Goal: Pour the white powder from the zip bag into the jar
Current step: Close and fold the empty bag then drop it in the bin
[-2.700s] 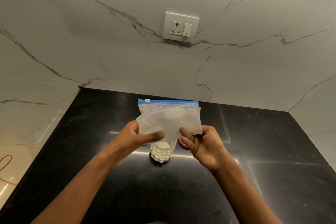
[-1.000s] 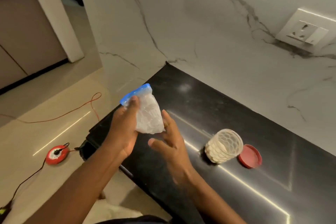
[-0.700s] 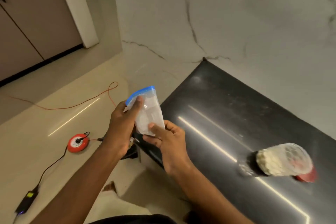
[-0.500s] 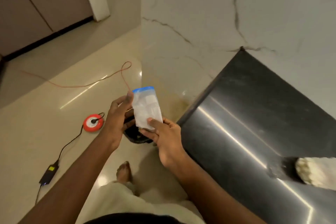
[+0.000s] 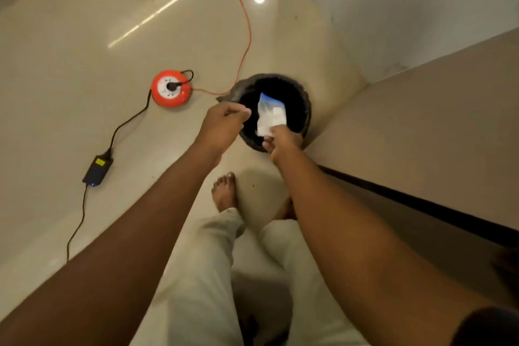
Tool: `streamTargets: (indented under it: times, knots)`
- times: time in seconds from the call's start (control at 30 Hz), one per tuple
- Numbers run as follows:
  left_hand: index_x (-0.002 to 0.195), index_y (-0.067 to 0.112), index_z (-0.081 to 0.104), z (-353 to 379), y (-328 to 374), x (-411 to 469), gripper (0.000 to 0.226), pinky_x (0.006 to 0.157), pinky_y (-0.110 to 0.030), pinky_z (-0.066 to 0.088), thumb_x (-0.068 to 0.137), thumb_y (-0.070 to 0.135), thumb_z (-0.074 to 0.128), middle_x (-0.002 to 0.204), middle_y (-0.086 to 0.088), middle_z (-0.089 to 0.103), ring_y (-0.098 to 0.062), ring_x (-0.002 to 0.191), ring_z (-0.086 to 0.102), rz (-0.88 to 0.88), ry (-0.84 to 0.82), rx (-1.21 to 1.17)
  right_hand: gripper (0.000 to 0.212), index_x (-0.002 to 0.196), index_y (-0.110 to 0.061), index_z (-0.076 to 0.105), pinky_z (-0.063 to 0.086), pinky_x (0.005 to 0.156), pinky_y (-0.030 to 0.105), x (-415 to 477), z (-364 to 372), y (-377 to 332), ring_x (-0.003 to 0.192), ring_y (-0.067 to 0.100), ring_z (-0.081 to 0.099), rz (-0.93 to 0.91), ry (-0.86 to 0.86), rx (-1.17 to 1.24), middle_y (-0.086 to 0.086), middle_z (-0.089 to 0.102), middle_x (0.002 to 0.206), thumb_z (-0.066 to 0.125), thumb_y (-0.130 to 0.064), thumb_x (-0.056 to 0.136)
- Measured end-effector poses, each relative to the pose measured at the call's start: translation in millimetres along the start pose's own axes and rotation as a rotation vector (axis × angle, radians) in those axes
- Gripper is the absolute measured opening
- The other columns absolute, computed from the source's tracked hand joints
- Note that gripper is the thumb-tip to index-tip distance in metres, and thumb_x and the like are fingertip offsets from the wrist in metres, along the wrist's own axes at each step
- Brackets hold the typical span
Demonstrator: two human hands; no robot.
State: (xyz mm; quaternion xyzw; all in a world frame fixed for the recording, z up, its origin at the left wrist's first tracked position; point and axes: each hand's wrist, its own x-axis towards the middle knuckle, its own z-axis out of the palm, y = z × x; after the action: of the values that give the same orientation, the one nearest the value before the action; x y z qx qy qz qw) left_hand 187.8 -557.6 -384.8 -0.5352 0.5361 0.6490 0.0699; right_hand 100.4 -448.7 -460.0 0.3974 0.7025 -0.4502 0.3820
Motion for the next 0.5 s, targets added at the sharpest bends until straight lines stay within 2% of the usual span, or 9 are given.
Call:
streamTargets:
  times: [0.1, 0.17, 0.23, 0.3, 0.4, 0.5]
  knots:
    - [0.097, 0.025, 0.071, 8, -35, 32, 0.004, 0.063, -0.020, 0.050, 0.100, 0.022, 0.070, 0.097, 0.004, 0.072, -0.007, 0.083, 0.069, -0.031, -0.031, 0.009, 0.040, 0.140, 0.002, 0.053, 0.059, 0.077, 0.039, 65, 14, 7, 0.091, 0.027, 0.072, 0.011, -0.057, 0.002, 0.021, 0.070, 0.121, 0.059, -0.004, 0.101]
    - [0.105, 0.019, 0.071, 9, -52, 45, 0.007, 0.058, -0.015, 0.050, 0.101, 0.015, 0.067, 0.102, 0.000, 0.072, -0.006, 0.080, 0.067, -0.028, -0.024, 0.001, 0.044, 0.148, 0.003, 0.047, 0.058, 0.088, 0.044, 94, 16, 13, 0.116, 0.036, 0.070, 0.024, -0.115, 0.004, 0.026, 0.063, 0.138, 0.054, -0.007, 0.105]
    - [0.113, 0.012, 0.071, 7, -62, 47, 0.014, 0.053, -0.007, 0.048, 0.101, 0.006, 0.065, 0.108, -0.007, 0.072, -0.007, 0.079, 0.065, -0.013, -0.022, -0.005, 0.045, 0.151, 0.006, 0.043, 0.056, 0.098, 0.048, 109, 11, 21, 0.127, 0.041, 0.064, 0.046, -0.116, -0.008, 0.029, 0.054, 0.149, 0.047, -0.008, 0.108]
    - [0.114, 0.009, 0.070, 5, -59, 36, 0.016, 0.054, -0.004, 0.046, 0.101, 0.003, 0.064, 0.110, -0.011, 0.072, -0.009, 0.080, 0.064, 0.011, -0.032, 0.010, 0.046, 0.153, 0.004, 0.041, 0.057, 0.098, 0.046, 104, -2, 27, 0.129, 0.040, 0.063, 0.044, -0.103, -0.029, 0.025, 0.052, 0.152, 0.042, -0.009, 0.109]
    - [0.111, 0.011, 0.070, 1, -38, 2, 0.014, 0.056, -0.005, 0.047, 0.101, 0.002, 0.064, 0.110, -0.013, 0.073, -0.009, 0.079, 0.065, 0.050, -0.033, 0.033, 0.044, 0.148, 0.001, 0.045, 0.060, 0.083, 0.038, 61, -29, 31, 0.121, 0.035, 0.069, -0.008, -0.125, -0.074, 0.023, 0.060, 0.143, 0.047, -0.007, 0.105]
    - [0.110, 0.011, 0.071, -4, -6, -43, 0.015, 0.062, -0.009, 0.049, 0.100, 0.002, 0.064, 0.106, -0.011, 0.074, -0.009, 0.078, 0.065, 0.099, -0.044, 0.063, 0.038, 0.137, 0.007, 0.056, 0.062, 0.087, 0.040, -8, -51, 32, 0.116, 0.036, 0.071, -0.086, -0.145, -0.081, 0.026, 0.066, 0.134, 0.053, 0.000, 0.100]
